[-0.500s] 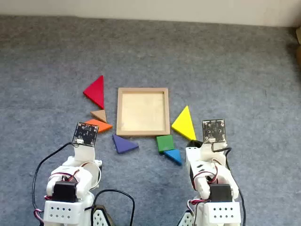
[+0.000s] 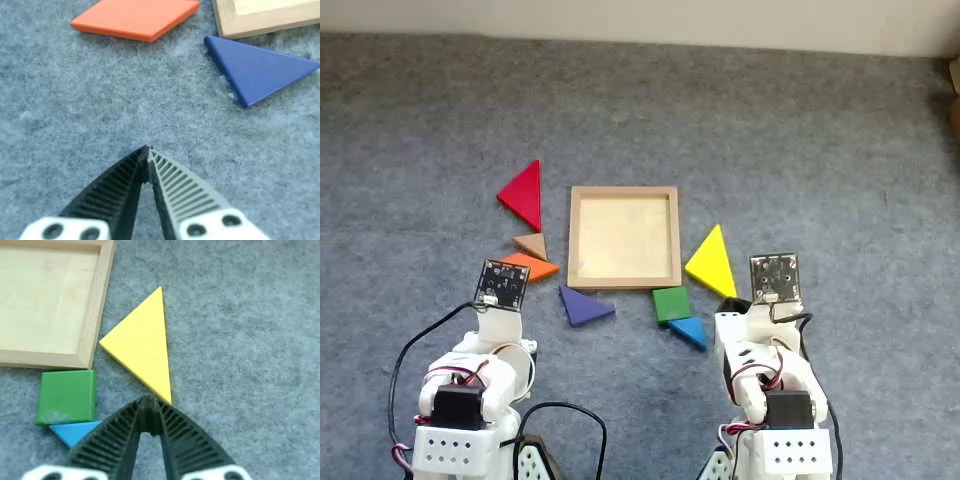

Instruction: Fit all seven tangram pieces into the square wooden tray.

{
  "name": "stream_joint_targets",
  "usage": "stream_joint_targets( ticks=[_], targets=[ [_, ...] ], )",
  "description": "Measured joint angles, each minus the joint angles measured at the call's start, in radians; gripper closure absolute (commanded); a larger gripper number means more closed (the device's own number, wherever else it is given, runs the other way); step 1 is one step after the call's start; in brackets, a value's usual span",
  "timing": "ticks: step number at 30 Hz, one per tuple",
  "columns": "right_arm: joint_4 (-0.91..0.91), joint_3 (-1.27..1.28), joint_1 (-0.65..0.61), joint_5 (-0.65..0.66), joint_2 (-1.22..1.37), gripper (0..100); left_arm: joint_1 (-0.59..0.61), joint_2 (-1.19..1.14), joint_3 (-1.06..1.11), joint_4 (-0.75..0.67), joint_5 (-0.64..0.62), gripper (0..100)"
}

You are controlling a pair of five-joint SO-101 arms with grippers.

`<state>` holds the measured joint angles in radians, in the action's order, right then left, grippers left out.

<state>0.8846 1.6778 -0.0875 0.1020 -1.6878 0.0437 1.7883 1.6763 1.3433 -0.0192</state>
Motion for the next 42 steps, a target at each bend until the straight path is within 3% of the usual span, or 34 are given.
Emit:
stream_joint_targets(
  ticks=[42],
  targets=[
    [0.061, 0.0, 0.025, 0.0, 0.0, 99.4, 0.0, 0.0, 0.0, 0.0, 0.0, 100]
  ],
)
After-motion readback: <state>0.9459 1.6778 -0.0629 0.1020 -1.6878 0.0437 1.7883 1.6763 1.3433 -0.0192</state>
